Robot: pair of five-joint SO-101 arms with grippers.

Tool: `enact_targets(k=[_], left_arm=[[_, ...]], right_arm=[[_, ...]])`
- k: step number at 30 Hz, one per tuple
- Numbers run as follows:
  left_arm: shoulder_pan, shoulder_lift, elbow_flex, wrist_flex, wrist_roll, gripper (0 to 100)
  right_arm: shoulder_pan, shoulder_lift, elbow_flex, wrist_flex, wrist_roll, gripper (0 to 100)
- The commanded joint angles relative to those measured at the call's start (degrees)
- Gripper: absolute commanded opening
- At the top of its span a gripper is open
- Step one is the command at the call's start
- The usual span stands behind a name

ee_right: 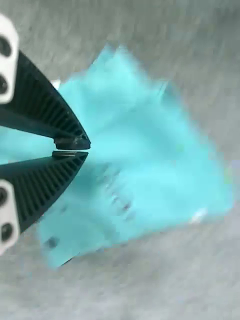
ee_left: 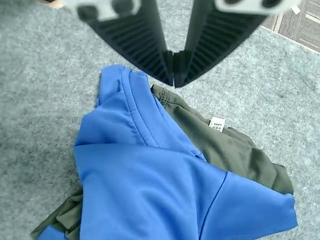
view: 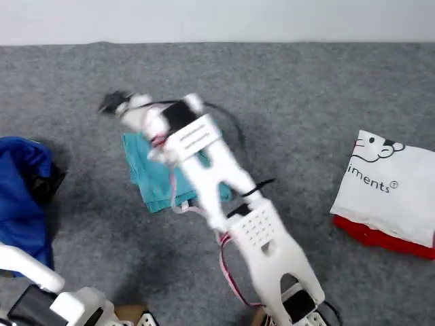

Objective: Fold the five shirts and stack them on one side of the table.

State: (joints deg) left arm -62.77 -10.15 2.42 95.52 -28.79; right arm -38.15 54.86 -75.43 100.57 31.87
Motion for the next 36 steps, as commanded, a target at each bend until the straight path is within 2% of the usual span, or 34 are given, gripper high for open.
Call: enact_targets(k=[1,7,13,17,23,29,36], left_arm=[[-0.3,-1.9,-0.1,-0.9,-0.2,1],[-0.3,-2.1,1.9,-1.1,-0.2,1],[-0.3,-2.2,2.2,-1.0,-0.2,1],[-0.3,-2.2,1.9,-0.9,-0.2,1],[0.2,-2.2,1.9,-0.8,-0.3,1],[0.3,-2.2,1.9,-0.8,-0.1,1],[1.3,-2.2,2.2,-0.7,-0.1,1]], right_arm=[[2.9,-1.7,2.8,2.2,0.4,1.0],[-4.2,2.2,8.4,1.2,0.2,1.0],[-13.5,8.6,8.4,-5.0,-1.9,1.0],[-14.4,7.3,3.5,-5.4,-2.1,1.0],[-8.3,3.1,-7.6,2.6,-2.2,2.6],[2.9,0.8,-7.7,2.0,-3.2,13.9],[13.0,11.9,-7.7,-9.6,-3.1,13.9]])
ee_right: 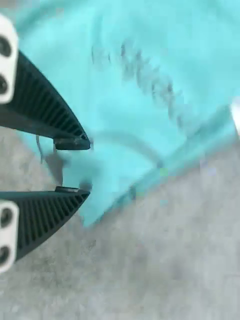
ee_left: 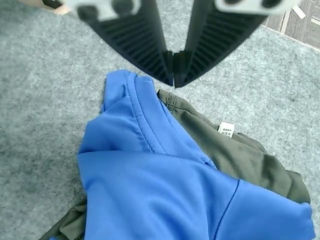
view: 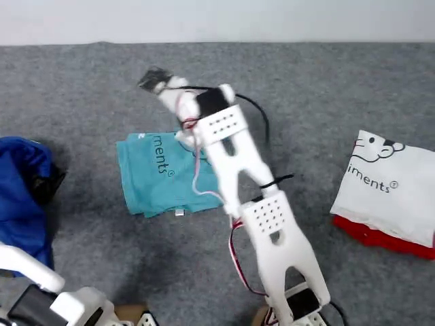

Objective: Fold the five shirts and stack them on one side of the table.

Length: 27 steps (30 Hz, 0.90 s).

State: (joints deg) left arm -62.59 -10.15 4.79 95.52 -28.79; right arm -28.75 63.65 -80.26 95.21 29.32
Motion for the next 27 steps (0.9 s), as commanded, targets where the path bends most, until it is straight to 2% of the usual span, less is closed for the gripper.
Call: enact_targets(k=[1,6,10,15,21,24,27], left_arm=[[1.3,-2.2,-0.2,-0.3,-0.1,1],[2.8,-2.2,-0.2,0.4,-0.1,1],[2.8,-2.2,-0.2,0.4,-0.1,1],[2.8,-2.2,-0.2,0.4,-0.1,1],[2.8,-2.2,-0.2,0.4,-0.1,1],[2.7,-2.2,-0.2,0.4,-0.1,1],[2.8,-2.2,-0.2,0.4,-0.1,1]], right_arm=[[4.4,5.3,-3.1,-5.2,-0.5,13.9],[8.5,10.2,-4.7,-4.5,-0.4,11.0],[8.4,9.5,-9.0,-1.5,-0.4,6.2],[2.0,7.0,-16.1,2.2,-0.4,9.9],[-8.2,1.4,-15.7,3.5,-0.8,10.1],[-12.0,2.2,-15.6,2.2,-0.5,10.1],[-13.3,6.3,-15.6,-4.5,-0.4,10.1]])
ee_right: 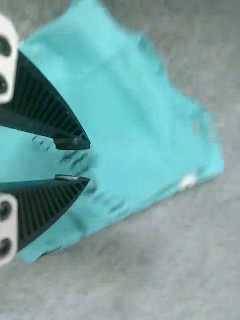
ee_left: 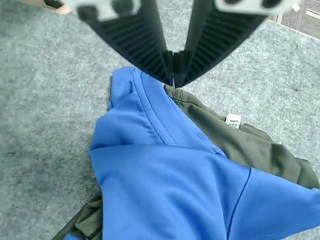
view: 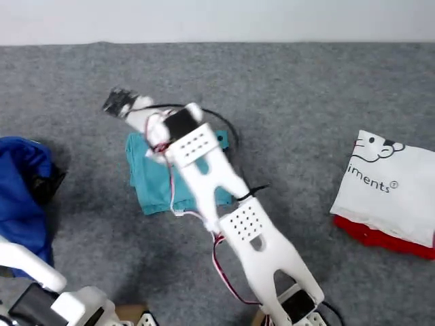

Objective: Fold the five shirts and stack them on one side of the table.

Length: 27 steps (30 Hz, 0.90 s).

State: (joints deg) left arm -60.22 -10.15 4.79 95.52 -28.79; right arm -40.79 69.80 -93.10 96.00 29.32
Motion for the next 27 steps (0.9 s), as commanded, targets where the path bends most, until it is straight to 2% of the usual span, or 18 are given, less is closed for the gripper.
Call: enact_targets(k=[1,6,11,17,27], left_arm=[[0.4,-2.2,-0.2,0.4,-0.1,1],[0.4,-2.2,-0.2,0.4,-0.1,1],[0.4,-2.2,-0.1,0.4,-0.1,1],[0.5,-2.2,-0.1,0.2,-0.1,1],[0.5,-2.2,-0.1,0.1,-0.1,1]], right_arm=[[-1.3,1.6,-2.8,-8.8,-0.4,10.1],[-0.6,8.6,-2.8,-26.3,-0.4,10.2],[-0.4,11.2,-3.3,-30.3,-0.4,10.2],[-1.3,2.7,-3.2,-20.9,-0.4,10.1],[-1.7,-4.8,-3.2,4.4,-0.8,10.0]])
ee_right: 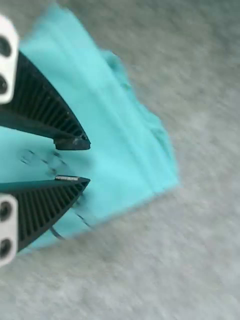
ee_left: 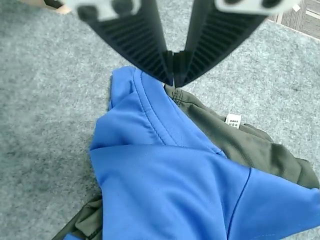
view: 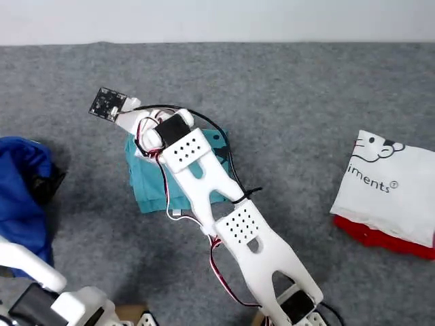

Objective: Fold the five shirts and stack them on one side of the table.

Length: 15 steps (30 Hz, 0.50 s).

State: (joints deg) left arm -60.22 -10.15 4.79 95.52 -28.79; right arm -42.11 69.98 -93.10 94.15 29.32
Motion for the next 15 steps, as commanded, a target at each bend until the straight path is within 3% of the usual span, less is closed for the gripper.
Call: enact_targets(k=[1,5,15], left_arm=[[0.5,-2.2,-0.1,0.1,-0.1,1],[0.5,-2.1,-0.1,0.1,-0.1,1],[0.5,-2.1,-0.1,0.1,-0.1,1]], right_arm=[[-0.5,-5.0,-3.1,8.4,-0.8,10.0],[-0.4,-5.3,0.6,8.7,-4.3,9.9],[-9.8,-4.1,13.9,6.0,-6.2,9.9]])
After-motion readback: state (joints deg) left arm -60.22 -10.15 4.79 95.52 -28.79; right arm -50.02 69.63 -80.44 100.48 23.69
